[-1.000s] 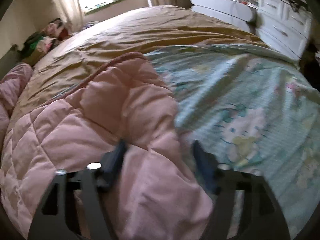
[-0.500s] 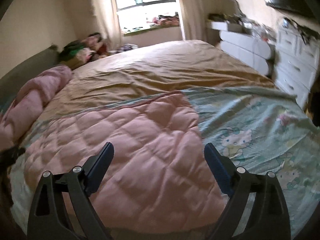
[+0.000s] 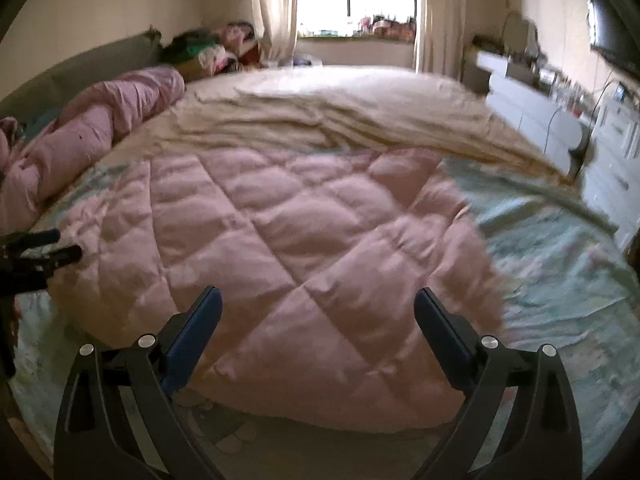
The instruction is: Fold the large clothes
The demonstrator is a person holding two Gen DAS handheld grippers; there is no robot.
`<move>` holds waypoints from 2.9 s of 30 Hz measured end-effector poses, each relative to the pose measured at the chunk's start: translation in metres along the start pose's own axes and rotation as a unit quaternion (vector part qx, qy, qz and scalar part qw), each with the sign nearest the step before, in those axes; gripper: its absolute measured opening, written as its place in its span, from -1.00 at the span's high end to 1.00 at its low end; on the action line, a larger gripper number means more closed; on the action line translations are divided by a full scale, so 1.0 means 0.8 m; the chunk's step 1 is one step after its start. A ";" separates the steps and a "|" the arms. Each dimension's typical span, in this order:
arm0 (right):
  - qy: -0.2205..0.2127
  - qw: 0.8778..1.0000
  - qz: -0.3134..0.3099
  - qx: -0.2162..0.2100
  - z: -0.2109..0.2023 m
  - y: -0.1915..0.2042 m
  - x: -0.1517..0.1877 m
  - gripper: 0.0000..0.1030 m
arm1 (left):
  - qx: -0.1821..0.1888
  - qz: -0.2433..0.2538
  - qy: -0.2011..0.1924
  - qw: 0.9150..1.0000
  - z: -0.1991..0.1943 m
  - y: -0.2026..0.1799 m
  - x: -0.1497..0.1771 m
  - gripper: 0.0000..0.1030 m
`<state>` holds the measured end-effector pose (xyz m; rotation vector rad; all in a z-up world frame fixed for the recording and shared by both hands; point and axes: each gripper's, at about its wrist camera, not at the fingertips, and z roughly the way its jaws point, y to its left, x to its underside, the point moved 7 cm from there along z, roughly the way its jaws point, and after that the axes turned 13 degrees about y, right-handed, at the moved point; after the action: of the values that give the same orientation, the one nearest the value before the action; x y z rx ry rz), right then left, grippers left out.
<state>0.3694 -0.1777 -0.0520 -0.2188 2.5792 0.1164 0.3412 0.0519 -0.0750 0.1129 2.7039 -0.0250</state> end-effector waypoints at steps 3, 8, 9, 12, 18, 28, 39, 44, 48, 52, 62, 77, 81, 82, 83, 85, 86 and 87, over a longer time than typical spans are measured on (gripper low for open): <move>0.059 0.998 0.010 -0.001 0.044 0.002 0.008 -0.90 | 0.005 -0.016 0.010 1.000 0.020 0.007 0.005 -0.80; 0.099 0.995 0.025 -0.001 0.085 0.003 0.019 -0.92 | 0.019 -0.021 0.022 0.999 0.047 0.007 0.012 -0.83; 0.100 0.995 0.023 0.001 0.088 0.004 0.020 -0.92 | 0.022 -0.023 0.023 0.999 0.054 0.008 0.014 -0.83; 0.094 0.995 0.023 0.000 0.093 0.006 0.023 -0.92 | 0.039 -0.035 0.025 0.998 0.064 0.012 0.014 -0.84; 0.101 0.994 0.032 -0.009 0.076 -0.001 0.018 -0.92 | 0.051 -0.047 0.026 0.997 0.037 0.018 0.014 -0.84; 0.000 0.996 0.074 -0.055 -0.047 -0.019 0.017 -0.92 | 0.026 -0.062 -0.051 0.996 -0.067 0.027 0.027 -0.83; -0.054 0.991 0.108 -0.054 -0.117 -0.064 0.051 -0.92 | -0.005 -0.061 -0.073 0.995 -0.105 0.036 0.051 -0.83; -0.055 0.990 0.120 -0.053 -0.124 -0.078 0.070 -0.92 | -0.010 -0.063 -0.075 0.995 -0.110 0.040 0.060 -0.83; -0.051 0.989 0.132 -0.052 -0.121 -0.086 0.080 -0.92 | -0.019 -0.067 -0.070 0.995 -0.103 0.046 0.068 -0.83; -0.045 0.987 0.145 -0.052 -0.114 -0.094 0.091 -0.92 | -0.024 -0.074 -0.060 0.995 -0.093 0.055 0.077 -0.83; -0.016 0.982 0.178 -0.056 -0.079 -0.109 0.111 -0.92 | -0.028 -0.094 -0.033 0.995 -0.059 0.075 0.094 -0.83; 0.056 0.937 0.308 -0.152 0.019 -0.124 0.120 -0.92 | 0.137 -0.246 0.028 0.959 0.015 0.120 0.106 -0.83; 0.059 0.924 0.333 -0.175 0.038 -0.125 0.111 -0.92 | 0.215 -0.310 0.034 0.925 0.037 0.127 0.101 -0.83; 0.060 0.923 0.336 -0.179 0.043 -0.125 0.109 -0.92 | 0.226 -0.324 0.036 0.918 0.043 0.129 0.100 -0.83; 0.061 0.922 0.338 -0.180 0.047 -0.124 0.106 -0.92 | 0.237 -0.335 0.037 0.911 0.048 0.130 0.098 -0.83; 0.060 0.920 0.340 -0.186 0.057 -0.122 0.098 -0.92 | 0.258 -0.361 0.038 0.895 0.061 0.134 0.094 -0.83; 0.059 0.920 0.341 -0.186 0.060 -0.122 0.095 -0.92 | 0.265 -0.371 0.038 0.889 0.066 0.136 0.092 -0.83; 0.057 0.919 0.343 -0.187 0.064 -0.122 0.091 -0.92 | 0.270 -0.383 0.037 0.883 0.072 0.138 0.089 -0.83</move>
<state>0.3519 -0.2770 -0.1378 0.5729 2.6084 0.8764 0.3101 0.1656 -0.1574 -0.8045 2.5481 -1.0181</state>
